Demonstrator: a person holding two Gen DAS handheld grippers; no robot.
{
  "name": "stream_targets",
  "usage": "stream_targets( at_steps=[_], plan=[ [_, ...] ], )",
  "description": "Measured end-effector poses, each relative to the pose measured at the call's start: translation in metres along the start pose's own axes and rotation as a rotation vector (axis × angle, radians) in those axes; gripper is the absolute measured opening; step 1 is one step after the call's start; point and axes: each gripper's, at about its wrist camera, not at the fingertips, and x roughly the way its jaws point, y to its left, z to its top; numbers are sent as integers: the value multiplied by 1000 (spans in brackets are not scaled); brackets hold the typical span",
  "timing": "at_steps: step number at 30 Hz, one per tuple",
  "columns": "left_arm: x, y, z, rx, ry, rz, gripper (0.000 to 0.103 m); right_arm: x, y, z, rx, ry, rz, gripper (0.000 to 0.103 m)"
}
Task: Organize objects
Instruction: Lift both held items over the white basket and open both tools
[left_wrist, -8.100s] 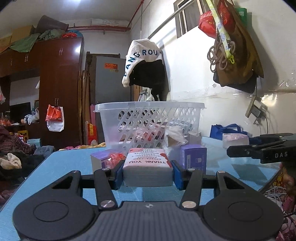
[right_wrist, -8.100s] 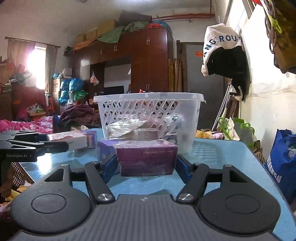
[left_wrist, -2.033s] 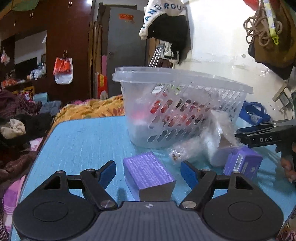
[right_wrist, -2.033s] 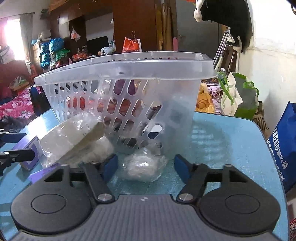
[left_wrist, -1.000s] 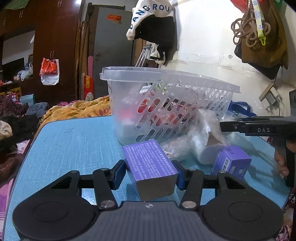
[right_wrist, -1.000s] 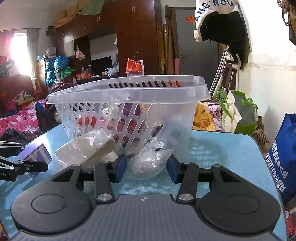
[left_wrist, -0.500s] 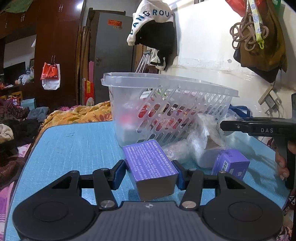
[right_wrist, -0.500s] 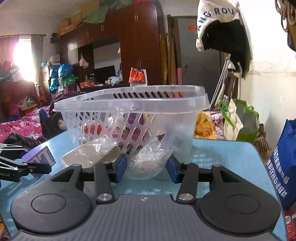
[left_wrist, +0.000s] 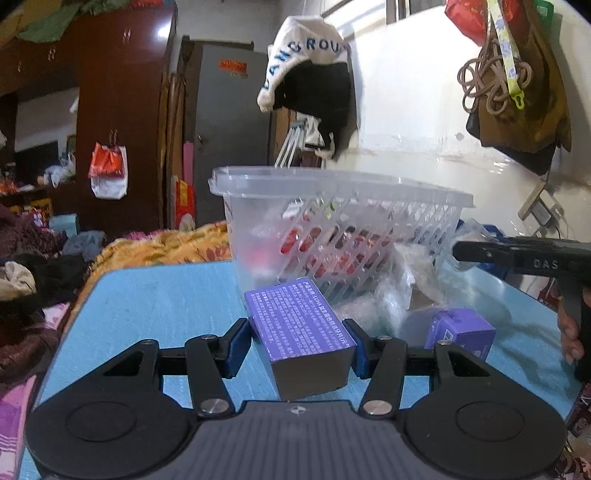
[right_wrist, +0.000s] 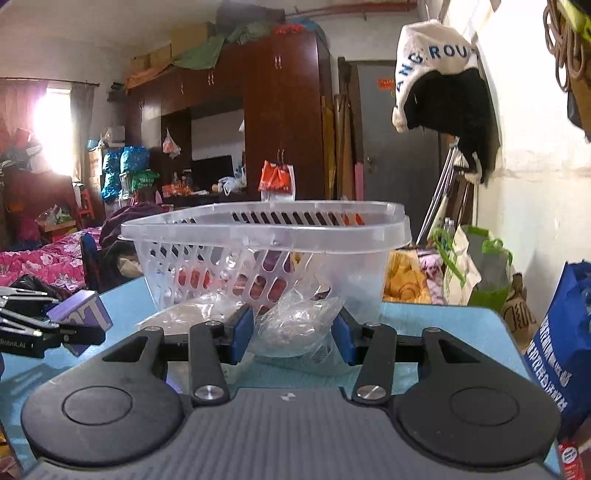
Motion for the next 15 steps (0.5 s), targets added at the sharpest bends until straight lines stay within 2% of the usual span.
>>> stream_targets(
  at_steps=[3,5,7,9,12,15],
  plan=[
    [-8,-4,1,17,-44,32,57,-17,4,7,4,-36,22,50],
    [-18,-3,8,-10,-77,1,57,-28,3,20,19,-60,43,50],
    [-34,-4,25,-26,-131,-42,57,-34,5,35,32,-81,71,50],
    [-43,-8,51,-18,-180,-41,57,-30,8,58,24,-100,60,51],
    [-31,-10,103,-29,-182,-60,58,-3,15,92,-31,-80,10,51],
    [9,-12,148,-58,-117,-31,58,37,15,114,-59,-18,-43,51]
  ],
)
